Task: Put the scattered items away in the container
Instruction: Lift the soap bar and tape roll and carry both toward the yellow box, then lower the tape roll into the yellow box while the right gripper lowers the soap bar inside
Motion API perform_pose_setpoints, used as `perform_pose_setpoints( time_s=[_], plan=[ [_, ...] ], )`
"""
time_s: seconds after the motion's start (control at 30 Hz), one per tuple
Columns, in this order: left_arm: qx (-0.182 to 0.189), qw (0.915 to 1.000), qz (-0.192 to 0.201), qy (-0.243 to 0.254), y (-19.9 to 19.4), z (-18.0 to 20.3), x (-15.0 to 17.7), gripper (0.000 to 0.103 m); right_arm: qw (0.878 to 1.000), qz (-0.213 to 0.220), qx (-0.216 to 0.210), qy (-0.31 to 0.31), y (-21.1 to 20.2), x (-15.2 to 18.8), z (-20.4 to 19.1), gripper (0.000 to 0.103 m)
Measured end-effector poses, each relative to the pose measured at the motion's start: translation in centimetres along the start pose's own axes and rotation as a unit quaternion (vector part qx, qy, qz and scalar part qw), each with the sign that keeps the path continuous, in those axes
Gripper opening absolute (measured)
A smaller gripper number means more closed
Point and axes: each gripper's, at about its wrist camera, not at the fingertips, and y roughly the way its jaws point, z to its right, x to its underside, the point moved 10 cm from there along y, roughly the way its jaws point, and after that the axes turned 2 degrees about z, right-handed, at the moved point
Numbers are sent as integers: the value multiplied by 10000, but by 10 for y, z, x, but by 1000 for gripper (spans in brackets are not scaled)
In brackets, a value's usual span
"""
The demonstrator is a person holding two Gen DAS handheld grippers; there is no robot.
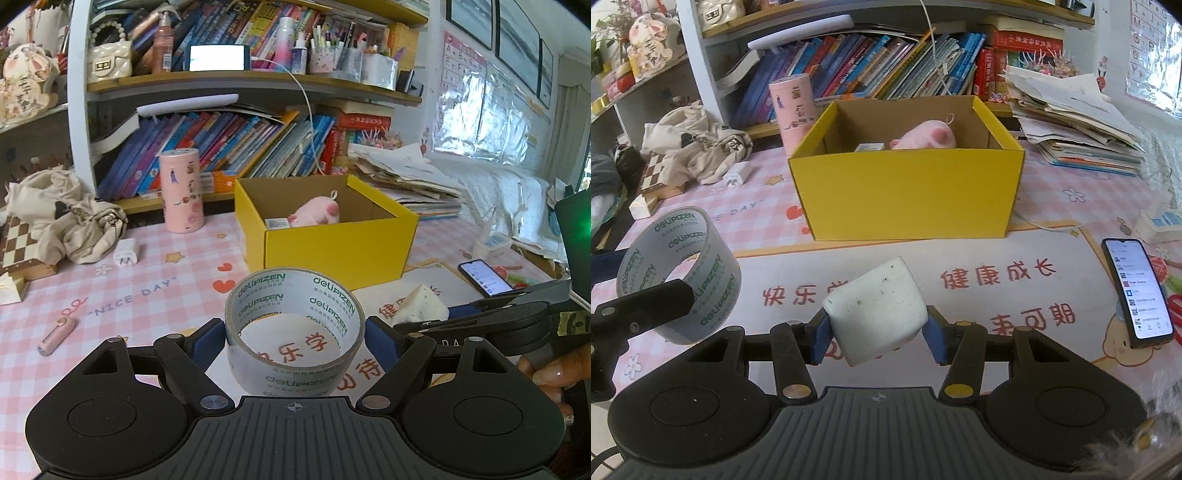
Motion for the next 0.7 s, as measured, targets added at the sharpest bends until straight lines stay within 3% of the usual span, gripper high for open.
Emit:
perform_pose_setpoints(
  time_s=[0.7],
  plan=[
    [133,9999,46,80,32,41,-22,84,9999,101,123,34,1,-18,52,49]
  ],
)
